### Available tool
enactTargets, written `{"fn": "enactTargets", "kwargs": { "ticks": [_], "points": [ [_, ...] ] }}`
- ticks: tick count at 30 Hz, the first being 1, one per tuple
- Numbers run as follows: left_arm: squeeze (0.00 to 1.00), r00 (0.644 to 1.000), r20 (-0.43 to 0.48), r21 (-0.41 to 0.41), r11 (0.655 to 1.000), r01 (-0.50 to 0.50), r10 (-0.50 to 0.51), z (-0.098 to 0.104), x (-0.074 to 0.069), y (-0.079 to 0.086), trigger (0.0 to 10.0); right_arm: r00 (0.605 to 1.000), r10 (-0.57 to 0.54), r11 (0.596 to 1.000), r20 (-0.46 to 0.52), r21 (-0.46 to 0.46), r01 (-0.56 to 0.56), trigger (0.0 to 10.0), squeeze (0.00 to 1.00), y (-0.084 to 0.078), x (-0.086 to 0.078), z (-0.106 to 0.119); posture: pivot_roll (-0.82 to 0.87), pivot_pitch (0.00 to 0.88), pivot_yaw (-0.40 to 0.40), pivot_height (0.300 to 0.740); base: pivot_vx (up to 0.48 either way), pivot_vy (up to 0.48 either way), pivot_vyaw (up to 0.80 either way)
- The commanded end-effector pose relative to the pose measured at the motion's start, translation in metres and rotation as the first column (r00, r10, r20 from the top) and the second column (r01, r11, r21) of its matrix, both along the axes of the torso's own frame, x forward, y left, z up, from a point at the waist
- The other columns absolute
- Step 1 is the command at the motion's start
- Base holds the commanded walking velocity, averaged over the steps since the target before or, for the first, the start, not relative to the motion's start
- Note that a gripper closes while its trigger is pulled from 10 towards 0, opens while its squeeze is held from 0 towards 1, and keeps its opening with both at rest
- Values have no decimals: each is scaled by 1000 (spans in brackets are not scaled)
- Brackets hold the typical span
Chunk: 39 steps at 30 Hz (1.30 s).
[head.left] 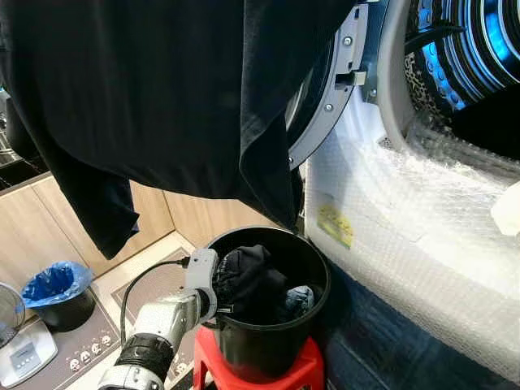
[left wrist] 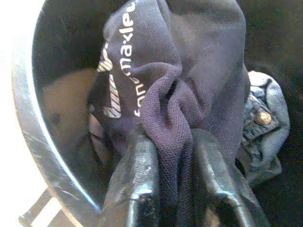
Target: Clothes washing
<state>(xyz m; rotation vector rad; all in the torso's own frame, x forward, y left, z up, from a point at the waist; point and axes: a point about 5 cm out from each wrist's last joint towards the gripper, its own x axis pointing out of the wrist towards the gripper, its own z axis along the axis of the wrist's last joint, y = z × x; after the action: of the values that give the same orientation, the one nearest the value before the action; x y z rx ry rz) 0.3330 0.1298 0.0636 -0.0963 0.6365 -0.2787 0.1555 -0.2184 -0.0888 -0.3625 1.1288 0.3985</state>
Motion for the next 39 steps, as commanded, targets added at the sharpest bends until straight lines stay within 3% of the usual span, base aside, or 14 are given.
{"fn": "enactTargets", "kwargs": {
  "ticks": [1, 10, 14, 16, 17, 18, 19, 21, 23, 29, 33, 35, 37, 39],
  "points": [
    [0, 999, 47, 88, 996, -26, 22, 3, 0, 11, 0, 1000, 7, 1000, 13, 8, -7, 10000, 0, 4, 4, 1, -101, 0, 51, 740, 0, 0, 0],
    [0, 982, 186, 153, 986, -68, 39, 17, 1, 16, 0, 1000, 14, 1000, 17, 4, -14, 10000, 0, 4, 7, 2, -100, 0, 46, 740, 0, 0, 0],
    [0, 907, 422, 116, 991, -65, 10, 46, 4, 5, 0, 1000, 15, 1000, 16, 1, -15, 10000, 0, 2, 7, 2, -99, 0, 42, 740, 0, 0, 0],
    [0, 856, 515, 88, 996, -3, -43, 60, 2, -6, 0, 1000, 17, 1000, 15, -1, -17, 10000, 0, 1, 7, 3, -98, 0, 40, 740, 0, 0, 0],
    [0, 856, 515, 88, 996, -3, -43, 60, 2, -6, 0, 1000, 17, 1000, 15, -1, -17, 10000, 0, 1, 7, 3, -98, 0, 40, 740, 0, 0, 0],
    [0, 795, 599, 66, 995, 69, -95, 74, -3, -17, 941, 1000, 18, 1000, 13, -1, -18, 10000, 0, 1, 7, 3, -97, 0, 39, 740, 0, 0, 0],
    [0, 775, 622, 62, 994, 90, -109, 79, -4, -20, 2314, 1000, 19, 1000, 13, -1, -19, 10000, 0, 1, 7, 3, -97, 0, 39, 740, 0, 0, 0],
    [0, 714, 676, 58, 979, 194, -182, 91, -11, -35, 10000, 1000, 19, 1000, 12, -1, -19, 10000, 0, 0, 7, 3, -97, 0, 39, 740, 0, 0, 0],
    [0, 671, 706, 74, 966, 247, -226, 96, -14, -43, 10000, 1000, 19, 1000, 12, -2, -19, 10000, 0, 0, 7, 3, -96, 0, 39, 740, 0, 0, 0],
    [0, 533, 751, 83, 857, 509, -390, 109, -31, -79, 10000, 997, 2, 998, 84, 58, -7, 10000, 0, 3, 16, 8, -104, 0, 44, 740, 0, 0, 0],
    [0, 420, 744, 123, 723, 680, -520, 115, -46, -103, 10000, 986, 58, 973, 156, 212, -91, 10000, 0, 16, 23, 15, -116, 0, 53, 740, 0, 0, 0],
    [0, 393, 744, 137, 700, 701, -540, 117, -48, -106, 10000, 985, 76, 966, 157, 233, -112, 10000, 0, 17, 21, 15, -116, 0, 53, 740, 0, 0, 0],
    [0, 328, 733, 169, 626, 761, -596, 121, -55, -116, 10000, 983, 87, 927, 160, 348, -139, 10000, 0, 20, 19, 19, -121, 0, 57, 740, 0, 0, 0],
    [0, 285, 729, 185, 580, 793, -622, 125, -59, -122, 10000, 982, 110, 873, 157, 457, -171, 10000, 0, 23, 15, 23, -127, 0, 62, 740, 0, 0, 0]
  ]
}}
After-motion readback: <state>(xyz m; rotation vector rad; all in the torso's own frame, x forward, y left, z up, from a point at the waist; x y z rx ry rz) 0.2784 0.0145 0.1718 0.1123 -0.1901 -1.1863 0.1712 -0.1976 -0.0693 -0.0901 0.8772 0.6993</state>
